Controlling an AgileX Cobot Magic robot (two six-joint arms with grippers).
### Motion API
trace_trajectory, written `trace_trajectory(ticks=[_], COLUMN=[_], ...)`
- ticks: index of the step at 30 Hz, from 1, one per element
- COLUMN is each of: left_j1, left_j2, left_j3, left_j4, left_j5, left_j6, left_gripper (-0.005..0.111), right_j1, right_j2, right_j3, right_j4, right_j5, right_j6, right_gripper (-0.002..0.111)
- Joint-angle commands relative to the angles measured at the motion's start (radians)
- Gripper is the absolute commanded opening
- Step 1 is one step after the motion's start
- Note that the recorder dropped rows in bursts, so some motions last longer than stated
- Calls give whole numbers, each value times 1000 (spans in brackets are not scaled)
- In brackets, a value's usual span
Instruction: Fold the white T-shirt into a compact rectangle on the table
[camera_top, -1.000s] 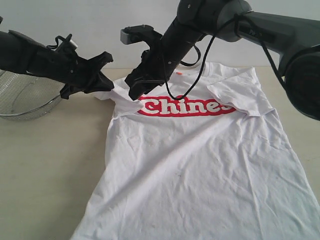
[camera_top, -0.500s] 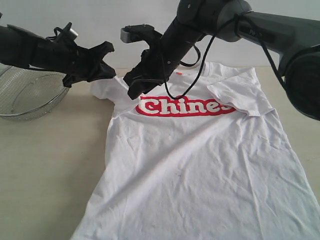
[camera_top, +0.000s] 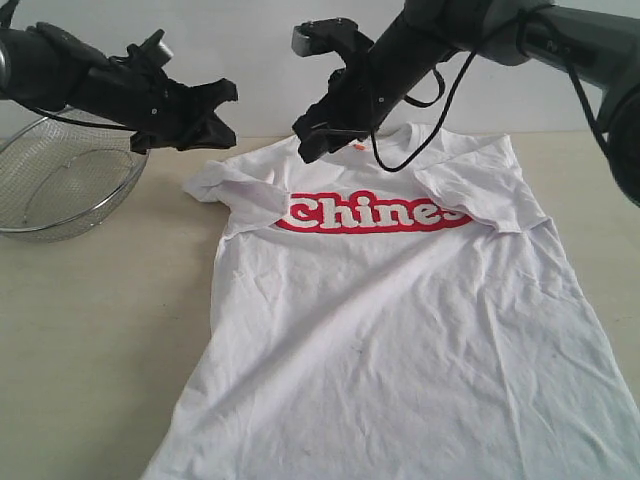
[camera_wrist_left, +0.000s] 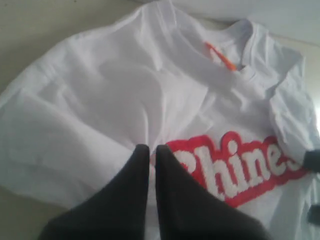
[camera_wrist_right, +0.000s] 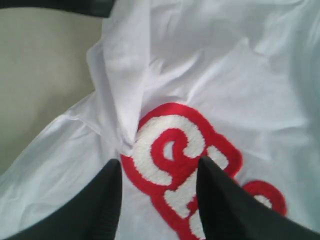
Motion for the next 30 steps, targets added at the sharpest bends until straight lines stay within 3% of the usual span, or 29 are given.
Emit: trace_trajectory(ticks=[1,8,11,15,16,19,24,30], left_j1=[3,-1,-1,-11,-16,-51,-60,-60], left_j2=[-62,-133,-208,-325,-343,-392,-392,-392], left_j3=[-5,68,193,363,386,498,600,610], left_j4=[269,385,387,376,376,376,323,292], left_j5=[92,153,117,57,49,-25,-89,-93], left_j6=[-160,-185,-183,-160,-149,-129,-79,-52], left_gripper=[4,4,4,4,4,4,4,4], right_j1=[-31,-52,-52,-39,-31,23,45,46], right_j2=[9,75,98,153,168,223,259,270], right_j3=[-79,-215,-247,-288,-286,-286,-286,-286], right_j4=[-32,-24,20,114,119,112,89,132], right_j5=[-47,-62,-156,-167,-156,-138,-100,5], right_j6=[63,106,120,83,56,-41,-83,-93], right_gripper=[41,41,39,27,28,47,48,48])
